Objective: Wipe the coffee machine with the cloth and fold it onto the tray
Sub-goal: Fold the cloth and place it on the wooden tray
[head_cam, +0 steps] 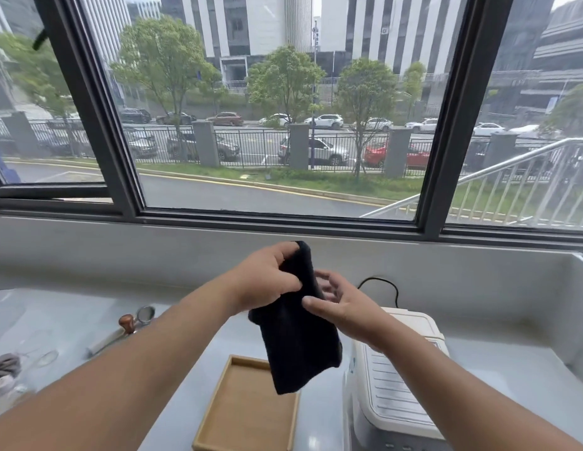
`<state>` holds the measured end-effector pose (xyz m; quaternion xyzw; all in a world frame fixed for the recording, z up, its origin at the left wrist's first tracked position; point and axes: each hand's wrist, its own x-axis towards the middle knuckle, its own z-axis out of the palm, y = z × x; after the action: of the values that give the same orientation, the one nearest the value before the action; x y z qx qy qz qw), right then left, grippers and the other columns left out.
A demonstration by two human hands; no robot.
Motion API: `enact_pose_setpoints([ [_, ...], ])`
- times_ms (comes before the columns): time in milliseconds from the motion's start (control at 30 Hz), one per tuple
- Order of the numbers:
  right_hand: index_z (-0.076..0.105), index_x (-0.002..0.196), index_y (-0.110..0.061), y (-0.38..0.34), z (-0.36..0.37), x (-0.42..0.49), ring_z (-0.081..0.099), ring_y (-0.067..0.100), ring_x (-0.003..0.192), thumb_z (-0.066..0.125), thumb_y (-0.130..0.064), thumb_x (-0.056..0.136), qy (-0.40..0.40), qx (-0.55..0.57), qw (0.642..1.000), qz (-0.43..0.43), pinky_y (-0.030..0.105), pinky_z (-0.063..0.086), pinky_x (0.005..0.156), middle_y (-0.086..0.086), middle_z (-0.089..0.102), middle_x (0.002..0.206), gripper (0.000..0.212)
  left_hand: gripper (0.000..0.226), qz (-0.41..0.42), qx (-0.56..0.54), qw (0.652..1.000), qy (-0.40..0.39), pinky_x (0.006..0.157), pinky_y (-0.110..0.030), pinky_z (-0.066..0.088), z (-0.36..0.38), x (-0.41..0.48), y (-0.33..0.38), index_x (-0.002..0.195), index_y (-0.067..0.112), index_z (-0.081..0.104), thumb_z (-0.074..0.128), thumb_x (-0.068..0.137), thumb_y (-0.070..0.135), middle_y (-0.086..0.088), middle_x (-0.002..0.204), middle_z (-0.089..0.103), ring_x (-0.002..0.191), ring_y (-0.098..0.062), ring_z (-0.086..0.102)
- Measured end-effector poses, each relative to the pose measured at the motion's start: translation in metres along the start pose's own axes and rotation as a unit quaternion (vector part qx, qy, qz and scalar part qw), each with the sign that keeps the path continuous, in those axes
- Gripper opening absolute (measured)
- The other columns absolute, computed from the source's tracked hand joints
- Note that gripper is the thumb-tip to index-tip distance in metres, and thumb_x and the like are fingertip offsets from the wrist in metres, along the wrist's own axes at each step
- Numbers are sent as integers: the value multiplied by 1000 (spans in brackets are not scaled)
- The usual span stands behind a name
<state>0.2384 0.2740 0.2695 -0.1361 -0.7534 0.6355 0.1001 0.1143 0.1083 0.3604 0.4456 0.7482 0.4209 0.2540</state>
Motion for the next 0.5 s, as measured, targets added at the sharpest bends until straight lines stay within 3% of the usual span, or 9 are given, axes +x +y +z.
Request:
enact_pose_setpoints([
  [67, 46, 142, -47, -5, 5, 10, 52, 3, 133, 91, -66, 58, -1, -64, 998, 11, 29, 50, 103, -10, 56, 145, 97, 34, 25, 194, 981, -10, 77, -48, 63, -15, 0, -4, 101, 44, 61, 59, 85, 14, 4, 89, 72, 83, -22, 70],
  [133, 48, 130, -60, -12, 14, 19, 57, -20, 111, 91, -58, 60, -8, -94, 995, 21, 9, 50, 81, -31, 56, 132, 82, 27, 60, 312, 948, -7, 75, -44, 59, -27, 1, -7, 100, 46, 56, 59, 91, 21, 12, 88, 69, 82, -15, 65],
  [167, 50, 123, -62, -14, 19, 24, 60, -22, 103, 92, -52, 62, -14, -96, 995, 25, 8, 52, 76, -36, 58, 126, 74, 25, 78, 333, 940, -3, 75, -40, 57, -32, 1, -10, 101, 47, 54, 59, 92, 24, 13, 89, 69, 83, -15, 64],
  [267, 65, 114, -48, -17, 37, 39, 69, -4, 104, 90, -34, 69, -33, -92, 995, 33, 24, 57, 87, -19, 72, 117, 53, 25, 121, 340, 933, 11, 75, -35, 51, -51, 4, -19, 104, 46, 54, 58, 94, 24, 16, 89, 67, 87, -17, 62],
  [367, 76, 95, -36, -22, 57, 50, 71, 2, 87, 82, -29, 75, -68, -82, 994, 38, 24, 51, 78, -13, 76, 93, 23, 25, 144, 311, 938, 51, 72, -31, 45, -73, 9, -34, 105, 41, 59, 57, 94, 18, 18, 87, 64, 85, -13, 58],
  [500, 79, 103, -28, -26, 79, 67, 74, 16, 105, 73, -23, 84, -53, 3, 998, 41, 26, 53, 87, 0, 80, 108, 21, 16, 127, 288, 943, 110, 69, -35, 46, -106, 20, -66, 100, 31, 61, 56, 96, 16, 10, 89, 69, 84, -19, 61],
])
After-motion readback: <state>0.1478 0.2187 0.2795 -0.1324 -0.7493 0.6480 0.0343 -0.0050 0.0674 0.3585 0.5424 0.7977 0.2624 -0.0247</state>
